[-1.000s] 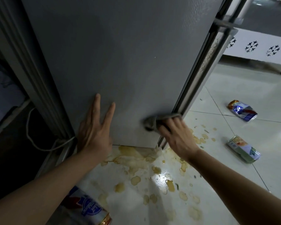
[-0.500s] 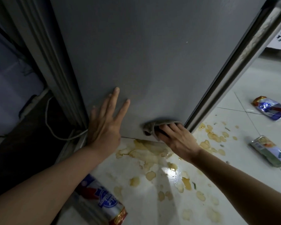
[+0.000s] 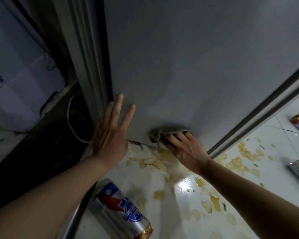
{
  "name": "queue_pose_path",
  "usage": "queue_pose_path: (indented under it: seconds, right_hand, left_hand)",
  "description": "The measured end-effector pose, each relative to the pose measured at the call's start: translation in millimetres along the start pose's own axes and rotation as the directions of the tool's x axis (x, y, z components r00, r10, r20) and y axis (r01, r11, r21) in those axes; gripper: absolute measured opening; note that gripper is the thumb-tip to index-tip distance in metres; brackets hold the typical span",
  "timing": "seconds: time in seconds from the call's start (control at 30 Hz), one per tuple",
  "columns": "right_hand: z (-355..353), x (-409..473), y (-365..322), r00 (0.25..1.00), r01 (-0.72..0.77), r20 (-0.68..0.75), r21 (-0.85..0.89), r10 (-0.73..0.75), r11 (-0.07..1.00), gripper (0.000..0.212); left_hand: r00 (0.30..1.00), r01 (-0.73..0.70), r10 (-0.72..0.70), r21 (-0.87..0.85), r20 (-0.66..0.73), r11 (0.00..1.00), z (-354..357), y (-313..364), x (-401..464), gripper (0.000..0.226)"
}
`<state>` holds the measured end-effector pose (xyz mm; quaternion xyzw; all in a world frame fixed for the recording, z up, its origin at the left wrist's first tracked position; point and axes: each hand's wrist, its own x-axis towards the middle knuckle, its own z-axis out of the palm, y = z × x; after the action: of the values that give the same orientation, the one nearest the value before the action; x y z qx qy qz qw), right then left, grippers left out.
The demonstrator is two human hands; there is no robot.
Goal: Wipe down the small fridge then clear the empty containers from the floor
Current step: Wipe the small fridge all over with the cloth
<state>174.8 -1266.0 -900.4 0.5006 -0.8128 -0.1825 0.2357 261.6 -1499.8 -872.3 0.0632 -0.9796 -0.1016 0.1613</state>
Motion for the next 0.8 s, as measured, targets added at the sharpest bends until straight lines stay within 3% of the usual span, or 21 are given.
queue_pose_path:
  seconds: [0.1, 0.2, 0.27, 0.33, 0.4, 0.53, 0.67, 0.73, 0.8]
  right_hand:
    - [-18, 22, 16, 0.97, -0.093, -0.223, 0.026, 0.097, 0.995, 0.046]
    - [-23, 36, 15, 0.93, -0.19, -0.317, 0.025, 0.188, 0.981, 0.044]
    - [-16, 36, 3, 0.963, -0.129, -0.241, -0.037, 0.116, 0.991, 0.052]
    - [-6, 33, -13, 0.997, 0.025, -0.068, -0.072, -0.03, 0.997, 0.064]
    - [-4, 34, -22, 0.999, 0.054, 0.005, -0.039, -0.054, 0.998, 0.065]
    - [-20, 49, -14, 0.986, -0.037, -0.163, 0.022, 0.04, 0.999, 0.044]
    - [-33, 76, -3, 0.92, -0.198, -0.327, 0.091, 0.217, 0.976, 0.047]
    - [-29, 82, -14, 0.936, -0.175, -0.304, 0.031, 0.176, 0.984, 0.047]
    - [-20, 84, -30, 0.988, -0.014, -0.156, -0.072, 0.003, 0.997, 0.05]
  left_hand:
    - [0.999, 0.033, -0.032, -0.061, 0.002, 0.998, -1, -8, 0, 0.1]
    - [1.0, -0.01, 0.01, -0.09, -0.002, 0.996, 0, -10, 0, 0.099]
    - [1.0, -0.025, 0.024, -0.113, -0.013, 0.993, 2, -11, 0, 0.102]
    - [0.999, -0.04, 0.038, -0.137, -0.015, 0.99, 2, -13, -1, 0.102]
    - [0.999, -0.05, 0.047, -0.168, -0.019, 0.985, 1, -16, -2, 0.1]
    - [0.998, -0.056, 0.041, -0.318, -0.053, 0.947, -1, -22, -3, 0.095]
    - [1.0, 0.001, -0.006, -0.48, -0.008, 0.877, 3, -41, -1, 0.099]
    - [0.998, 0.04, -0.012, -0.538, 0.057, 0.842, 5, -48, 0, 0.103]
    - [0.995, 0.069, -0.016, -0.572, 0.097, 0.817, 6, -53, 2, 0.106]
